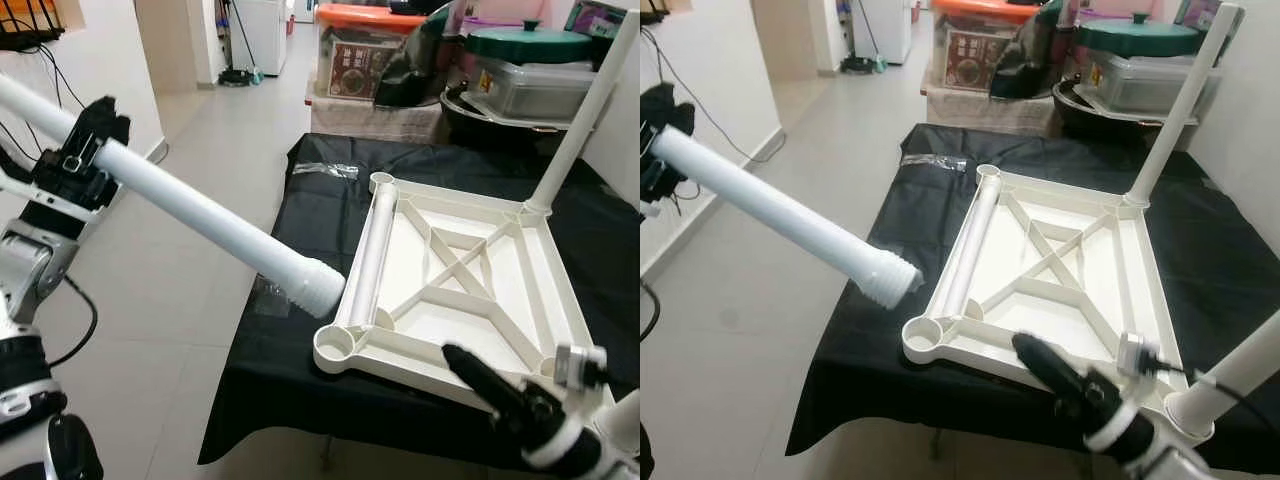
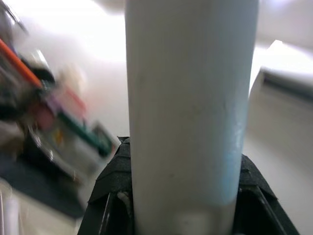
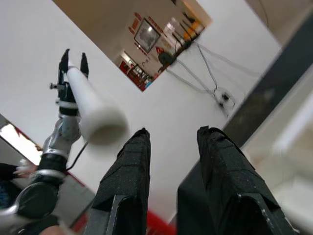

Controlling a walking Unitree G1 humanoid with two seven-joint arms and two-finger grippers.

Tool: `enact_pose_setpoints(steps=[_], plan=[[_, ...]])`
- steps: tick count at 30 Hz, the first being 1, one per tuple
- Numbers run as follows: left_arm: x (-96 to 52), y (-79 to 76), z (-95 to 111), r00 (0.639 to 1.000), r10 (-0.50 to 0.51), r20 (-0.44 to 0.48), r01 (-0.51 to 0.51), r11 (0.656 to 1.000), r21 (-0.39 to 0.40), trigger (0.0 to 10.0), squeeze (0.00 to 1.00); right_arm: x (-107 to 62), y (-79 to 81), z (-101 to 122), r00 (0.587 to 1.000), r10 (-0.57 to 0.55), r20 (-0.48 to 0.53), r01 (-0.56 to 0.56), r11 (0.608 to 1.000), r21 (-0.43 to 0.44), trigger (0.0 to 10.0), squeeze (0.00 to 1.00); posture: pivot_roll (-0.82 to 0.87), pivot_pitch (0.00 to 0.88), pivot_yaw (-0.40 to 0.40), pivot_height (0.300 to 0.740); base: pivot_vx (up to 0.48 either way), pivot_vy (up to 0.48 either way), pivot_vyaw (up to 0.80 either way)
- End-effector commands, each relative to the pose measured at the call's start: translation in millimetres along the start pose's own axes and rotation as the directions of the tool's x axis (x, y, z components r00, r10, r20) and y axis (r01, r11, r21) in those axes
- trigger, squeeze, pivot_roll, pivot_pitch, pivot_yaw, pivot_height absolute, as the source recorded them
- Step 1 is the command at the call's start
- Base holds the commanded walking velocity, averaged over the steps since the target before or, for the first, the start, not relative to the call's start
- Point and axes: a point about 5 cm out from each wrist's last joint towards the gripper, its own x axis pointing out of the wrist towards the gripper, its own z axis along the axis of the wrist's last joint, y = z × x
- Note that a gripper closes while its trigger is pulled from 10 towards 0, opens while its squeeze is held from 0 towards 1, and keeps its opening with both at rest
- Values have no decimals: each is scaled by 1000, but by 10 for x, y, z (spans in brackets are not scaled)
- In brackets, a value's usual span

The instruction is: Building children table

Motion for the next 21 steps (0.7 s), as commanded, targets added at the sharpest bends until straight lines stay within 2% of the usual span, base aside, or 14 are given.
enact_pose_setpoints(steps=[1,3,4,5,6,7,10,11,13,15,16,19,20,21], plan=[[137,-55,-232,988,-67,-142,67,998,-2,10000,0,63,40,137,1000,10,15,-9,998,-64,10000,0,150,0,-63,740,0,0,0],[189,-82,-321,978,-102,-181,99,995,-20,10000,0,120,72,187,999,33,14,-31,996,-89,10000,0,150,0,-63,740,0,0,0],[260,-113,-467,962,-138,-234,135,990,-29,10000,0,209,122,239,998,63,3,-62,991,-121,10000,0,147,0,-60,740,0,0,0],[260,-113,-467,962,-138,-234,135,990,-29,10000,0,209,122,239,998,63,3,-62,991,-121,10000,0,147,0,-60,740,0,0,0],[358,-167,-709,925,-200,-322,201,979,-30,10000,0,347,211,302,993,113,-20,-115,979,-170,10000,0,144,0,-59,740,0,0,0],[409,-206,-838,900,-238,-364,242,970,-37,10000,0,436,252,323,992,121,-43,-128,969,-210,10000,0,139,0,-58,740,0,0,0],[436,-231,-909,885,-261,-386,265,963,-43,10000,0,487,275,332,991,123,-58,-133,963,-236,10000,0,139,0,-58,740,0,0,0],[545,-301,-1085,846,-328,-421,323,942,-85,10000,0,640,364,332,982,142,-125,-173,940,-294,10000,1000,133,0,-53,740,0,0,0],[545,-301,-1085,846,-328,-421,323,942,-85,10000,0,640,364,332,982,142,-125,-173,940,-294,10000,1000,133,0,-53,740,0,0,0],[634,-363,-1226,802,-384,-458,377,920,-110,10000,0,738,462,309,963,171,-208,-233,916,-327,10000,1000,127,0,-46,740,0,0,0],[718,-417,-1306,776,-422,-468,413,902,-127,10000,0,795,502,296,943,159,-293,-263,894,-363,10000,729,127,0,-46,740,0,0,0],[741,-431,-1325,770,-431,-470,423,897,-129,10000,0,807,512,295,937,155,-314,-271,889,-370,10000,729,127,0,-46,740,0,0,0],[769,-450,-1370,753,-447,-483,443,887,-130,10000,0,807,541,300,921,165,-353,-298,880,-368,10000,0,123,0,-43,740,0,0,0],[769,-450,-1370,753,-447,-483,443,887,-130,10000,0,807,541,300,921,165,-353,-298,880,-368,10000,0,123,0,-43,740,0,0,0]])
